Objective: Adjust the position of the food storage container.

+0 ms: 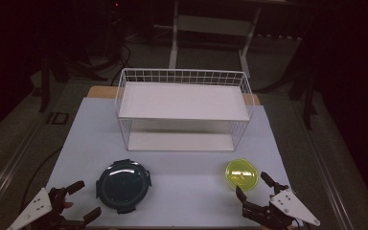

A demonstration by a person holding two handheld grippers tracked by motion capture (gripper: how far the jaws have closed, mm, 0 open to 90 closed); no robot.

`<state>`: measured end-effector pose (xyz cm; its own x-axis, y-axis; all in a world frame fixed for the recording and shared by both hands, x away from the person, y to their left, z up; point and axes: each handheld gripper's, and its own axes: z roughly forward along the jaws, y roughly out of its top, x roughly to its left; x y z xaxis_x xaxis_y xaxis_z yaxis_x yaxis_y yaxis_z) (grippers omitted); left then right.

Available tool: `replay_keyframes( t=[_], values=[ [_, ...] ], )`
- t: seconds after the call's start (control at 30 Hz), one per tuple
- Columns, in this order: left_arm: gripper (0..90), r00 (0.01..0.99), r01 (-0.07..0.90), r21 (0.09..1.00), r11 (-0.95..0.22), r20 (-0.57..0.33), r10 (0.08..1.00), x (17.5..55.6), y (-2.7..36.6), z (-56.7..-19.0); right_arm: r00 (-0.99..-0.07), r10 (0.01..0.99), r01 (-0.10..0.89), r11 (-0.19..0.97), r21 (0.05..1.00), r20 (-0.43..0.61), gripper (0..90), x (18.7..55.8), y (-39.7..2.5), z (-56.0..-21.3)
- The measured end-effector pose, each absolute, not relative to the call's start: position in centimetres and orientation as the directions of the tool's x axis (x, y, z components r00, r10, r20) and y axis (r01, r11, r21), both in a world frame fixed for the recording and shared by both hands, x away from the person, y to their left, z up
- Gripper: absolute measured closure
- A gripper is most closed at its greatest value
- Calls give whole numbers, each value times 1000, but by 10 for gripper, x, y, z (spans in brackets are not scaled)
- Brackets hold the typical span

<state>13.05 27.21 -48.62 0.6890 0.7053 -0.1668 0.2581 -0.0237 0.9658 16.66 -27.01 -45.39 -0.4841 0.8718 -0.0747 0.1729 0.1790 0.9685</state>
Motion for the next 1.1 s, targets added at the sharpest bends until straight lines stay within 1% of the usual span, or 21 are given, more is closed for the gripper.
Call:
replay_keyframes(
  t=[0.37,0.47,0.67,0.77,0.83,0.87,0.9,1.0,1.1],
  values=[
    [4,691,248,968,-39,-149,707,129,271,-484,-488,870,166,177,970,-75,109,165,-270,-452],
    [4,700,251,968,-29,-161,695,129,272,-482,-489,869,162,178,971,-78,109,165,-270,-452],
    [6,717,215,976,-35,-133,684,129,276,-462,-489,869,165,171,971,-70,109,164,-270,-451],
    [31,716,203,978,-37,-123,688,132,283,-452,-492,868,165,172,971,-70,109,164,-269,-451],
    [58,708,192,980,-47,-106,698,136,290,-446,-492,868,164,171,972,-69,109,164,-269,-451],
    [85,710,185,982,-49,-99,698,137,292,-445,-494,867,166,171,971,-68,109,164,-269,-451],
    [141,708,172,984,-53,-86,701,138,295,-443,-493,867,166,172,971,-70,109,164,-269,-451],
    [249,711,172,983,-62,-81,698,143,301,-442,-494,867,166,173,971,-70,109,164,-269,-451],
    [331,718,189,978,-84,-79,692,149,306,-444,-491,869,168,165,972,-63,108,163,-270,-450]
  ],
)
